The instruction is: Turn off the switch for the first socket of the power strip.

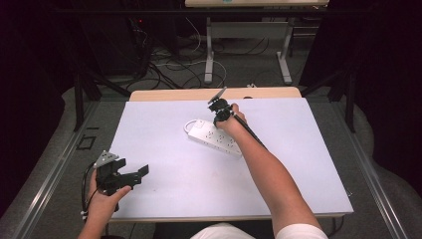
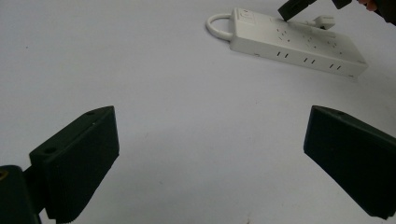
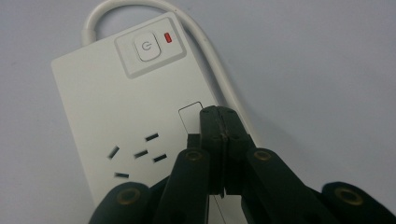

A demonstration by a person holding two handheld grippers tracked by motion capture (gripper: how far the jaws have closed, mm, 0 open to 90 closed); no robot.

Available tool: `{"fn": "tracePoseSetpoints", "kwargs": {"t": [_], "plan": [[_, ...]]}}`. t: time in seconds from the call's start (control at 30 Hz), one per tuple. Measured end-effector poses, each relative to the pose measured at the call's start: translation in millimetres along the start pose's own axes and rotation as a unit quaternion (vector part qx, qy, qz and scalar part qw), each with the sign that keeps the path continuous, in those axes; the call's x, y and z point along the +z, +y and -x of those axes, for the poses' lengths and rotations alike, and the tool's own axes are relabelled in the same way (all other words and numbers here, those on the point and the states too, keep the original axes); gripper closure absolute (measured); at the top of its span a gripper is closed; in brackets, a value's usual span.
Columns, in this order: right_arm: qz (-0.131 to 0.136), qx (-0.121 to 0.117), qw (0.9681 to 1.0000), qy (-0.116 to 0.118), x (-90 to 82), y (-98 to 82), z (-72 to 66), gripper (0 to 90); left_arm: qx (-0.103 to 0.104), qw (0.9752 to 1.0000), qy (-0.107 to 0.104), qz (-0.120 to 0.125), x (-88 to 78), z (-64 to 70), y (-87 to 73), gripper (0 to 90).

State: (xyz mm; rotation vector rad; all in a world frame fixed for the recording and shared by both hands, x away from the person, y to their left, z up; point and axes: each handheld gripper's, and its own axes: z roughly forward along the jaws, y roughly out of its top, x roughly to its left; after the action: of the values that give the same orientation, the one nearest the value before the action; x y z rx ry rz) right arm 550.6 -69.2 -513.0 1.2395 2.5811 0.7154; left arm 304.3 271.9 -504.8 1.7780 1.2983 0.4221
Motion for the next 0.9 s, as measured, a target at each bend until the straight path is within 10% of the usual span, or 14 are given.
{"fn": "tracePoseSetpoints", "kwargs": {"t": [0.67,0.77,0.9], "plan": [[-0.018,-0.003,0.9998,0.009,-0.8,-1.0,0.6,90.0,-0.001,1.0000,0.001,0.004,-0.9,0.0,-0.4,3.5],[0.027,0.012,0.9995,0.012,4.7,-4.2,-1.1,90.0,0.000,1.0000,0.001,0.004,-0.8,0.4,-0.3,3.5],[-0.012,0.010,0.9999,0.006,-0.4,-2.1,-1.3,90.0,0.000,1.0000,0.001,0.002,-0.6,0.3,-0.4,3.5]]}}
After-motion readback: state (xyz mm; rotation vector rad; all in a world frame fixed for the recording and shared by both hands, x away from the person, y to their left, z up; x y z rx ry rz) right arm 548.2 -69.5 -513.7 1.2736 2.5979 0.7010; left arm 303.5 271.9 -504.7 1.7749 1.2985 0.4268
